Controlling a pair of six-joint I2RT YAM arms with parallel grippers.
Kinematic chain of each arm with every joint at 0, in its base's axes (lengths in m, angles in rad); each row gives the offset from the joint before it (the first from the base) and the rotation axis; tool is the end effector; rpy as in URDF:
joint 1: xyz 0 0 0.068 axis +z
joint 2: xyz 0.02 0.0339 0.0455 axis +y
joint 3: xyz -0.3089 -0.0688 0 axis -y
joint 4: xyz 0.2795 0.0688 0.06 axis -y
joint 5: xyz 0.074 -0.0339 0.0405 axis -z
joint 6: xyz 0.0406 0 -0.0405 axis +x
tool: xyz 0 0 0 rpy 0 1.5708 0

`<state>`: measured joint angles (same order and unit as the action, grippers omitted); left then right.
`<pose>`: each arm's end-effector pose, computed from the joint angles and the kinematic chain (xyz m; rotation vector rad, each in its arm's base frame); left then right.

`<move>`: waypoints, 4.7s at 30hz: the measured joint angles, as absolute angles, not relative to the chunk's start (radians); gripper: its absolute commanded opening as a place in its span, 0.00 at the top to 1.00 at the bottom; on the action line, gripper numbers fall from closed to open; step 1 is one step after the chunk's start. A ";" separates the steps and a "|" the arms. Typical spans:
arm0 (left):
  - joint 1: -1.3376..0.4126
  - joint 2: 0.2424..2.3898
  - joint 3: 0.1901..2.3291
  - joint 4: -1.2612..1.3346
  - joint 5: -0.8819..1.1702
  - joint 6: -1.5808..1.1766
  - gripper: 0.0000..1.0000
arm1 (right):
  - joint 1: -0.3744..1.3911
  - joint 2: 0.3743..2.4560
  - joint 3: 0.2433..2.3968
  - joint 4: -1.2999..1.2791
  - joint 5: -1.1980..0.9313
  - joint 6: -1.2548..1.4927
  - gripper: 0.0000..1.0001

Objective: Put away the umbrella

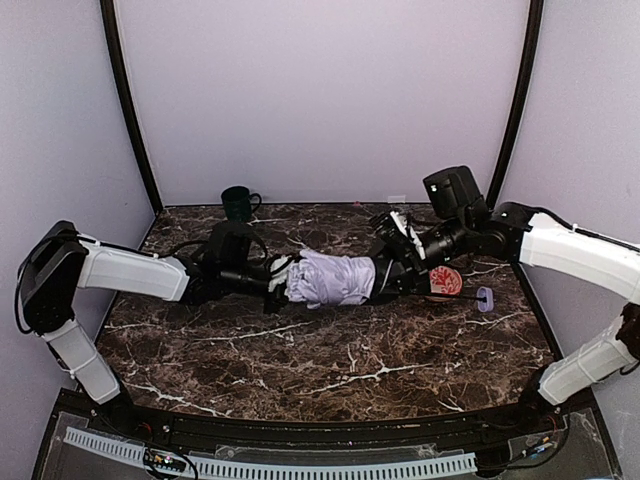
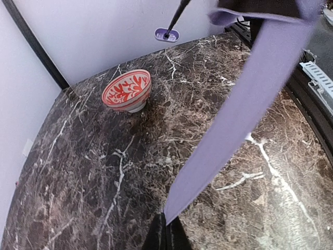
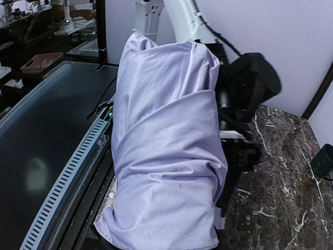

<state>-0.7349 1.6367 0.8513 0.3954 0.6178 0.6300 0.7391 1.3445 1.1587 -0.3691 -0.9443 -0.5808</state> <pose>0.2658 -0.2719 0.2258 1.5139 1.2184 -0.6724 0.2140 0.2396 0.3703 -1.6487 1.2119 1.0886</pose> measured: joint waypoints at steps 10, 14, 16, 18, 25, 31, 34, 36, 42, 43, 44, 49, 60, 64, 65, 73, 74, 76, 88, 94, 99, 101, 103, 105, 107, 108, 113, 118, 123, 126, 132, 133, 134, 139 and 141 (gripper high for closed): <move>-0.708 1.744 1.062 0.313 0.653 0.822 1.00 | 0.904 1.516 1.160 -0.551 -0.799 -0.848 1.00; -0.708 1.734 1.050 0.278 0.665 0.828 1.00 | 0.904 1.551 1.056 -0.437 -0.787 -0.806 1.00; -0.710 1.707 1.004 0.287 0.653 0.821 1.00 | 0.905 1.600 1.033 -0.383 -0.787 -0.763 1.00; -0.714 1.671 0.950 0.297 0.635 0.805 1.00 | 0.906 1.670 1.029 -0.333 -0.784 -0.709 1.00; -0.821 1.555 0.756 0.394 0.505 0.757 1.00 | 0.858 1.863 1.031 -0.167 -0.780 -0.489 1.00; -0.890 1.486 0.620 0.454 0.420 0.670 1.00 | 0.840 1.936 1.049 -0.110 -0.810 -0.356 0.92; -0.920 1.452 0.596 0.453 0.385 0.658 1.00 | 0.841 1.939 1.049 -0.066 -0.812 -0.306 0.91; -0.953 1.451 0.600 0.444 0.359 0.668 1.00 | 0.845 1.939 1.048 -0.041 -0.810 -0.276 0.89; -1.054 1.510 0.646 0.369 0.262 0.757 1.00 | 0.862 1.937 0.997 0.009 -0.775 -0.192 0.77; -1.068 1.521 0.649 0.353 0.245 0.779 1.00 | 0.863 1.934 0.980 0.022 -0.760 -0.179 0.75; -1.077 1.525 0.649 0.340 0.233 0.797 1.00 | 0.866 1.929 0.968 0.033 -0.753 -0.171 0.71; -1.118 1.555 0.665 0.295 0.186 0.896 1.00 | 0.890 1.902 0.931 0.085 -0.692 -0.144 0.55; -1.170 1.689 0.716 0.260 0.140 1.052 1.00 | 0.903 1.856 0.867 0.169 -0.608 -0.156 0.00; -1.179 1.714 0.715 0.243 0.134 1.074 1.00 | 0.907 1.817 0.830 0.147 -0.605 -0.187 0.00; -1.179 1.715 0.719 0.238 0.134 1.077 1.00 | 0.907 1.811 0.833 0.126 -0.606 -0.204 0.00; -1.181 1.717 0.729 0.222 0.119 1.077 1.00 | 0.898 1.726 0.939 -0.168 -0.681 -0.344 0.00; -1.181 1.717 0.730 0.220 0.118 1.077 1.00 | 0.896 1.709 0.949 -0.199 -0.698 -0.351 0.00; -1.181 1.718 0.732 0.217 0.117 1.077 1.00 | 0.890 1.681 0.957 -0.229 -0.716 -0.340 0.01; -1.181 1.718 0.733 0.215 0.115 1.073 1.00 | 0.938 1.680 0.989 -0.089 -0.374 0.139 0.06; -1.181 1.718 0.733 0.214 0.114 1.072 1.00 | 0.970 1.776 0.984 -0.082 -0.339 0.190 0.05; -1.181 1.718 0.733 0.214 0.112 1.066 1.00 | 0.989 1.826 0.999 -0.056 -0.363 0.195 0.05; -1.181 1.718 0.733 0.214 0.112 1.065 1.00 | 0.990 1.828 0.999 -0.055 -0.365 0.194 0.04; -1.181 1.718 0.736 0.209 0.112 1.064 1.00 | 0.990 1.825 0.998 -0.057 -0.364 0.192 0.04; -1.181 1.718 0.736 0.208 0.112 1.062 1.00 | 0.991 1.816 0.998 -0.068 -0.363 0.187 0.04; -1.181 1.718 0.737 0.207 0.112 1.061 1.00 | 0.991 1.796 0.999 -0.096 -0.355 0.183 0.04; -1.181 1.718 0.737 0.206 0.111 1.060 1.00 | 0.992 1.786 0.999 -0.110 -0.349 0.182 0.04; -1.182 1.718 0.738 0.204 0.106 1.045 1.00 | 1.008 1.728 0.999 -0.167 -0.301 0.184 0.02; -1.182 1.718 0.744 0.193 0.100 1.034 1.00 | 1.018 1.659 0.995 -0.242 -0.231 0.166 0.03; -1.183 1.716 0.746 0.187 0.086 1.034 1.00 | 1.026 1.567 0.978 -0.265 -0.164 0.147 0.03; -1.183 1.708 0.739 0.185 0.077 1.032 1.00 | 1.052 1.528 0.920 -0.224 -0.131 0.128 0.02; -1.183 1.699 0.729 0.184 0.066 1.032 1.00 | 1.081 1.615 0.842 -0.173 -0.110 0.053 0.00; -1.183 1.699 0.729 0.184 0.066 1.032 1.00 | 1.081 1.644 0.842 -0.158 -0.110 0.041 0.00; -1.183 1.699 0.729 0.184 0.066 1.032 1.00 | 1.081 1.664 0.842 -0.146 -0.113 0.033 0.01; -1.183 1.699 0.729 0.183 0.065 1.032 1.00 | 1.081 1.730 0.859 -0.078 -0.114 0.002 0.15; -1.183 1.699 0.729 0.183 0.062 1.032 1.00 | 1.081 1.749 0.863 -0.040 -0.119 -0.004 0.22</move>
<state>-1.1831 1.6993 0.7292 0.1833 0.0616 1.0317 1.0809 1.7489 0.8631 -0.0399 -0.1192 -0.0040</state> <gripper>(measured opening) 0.008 0.862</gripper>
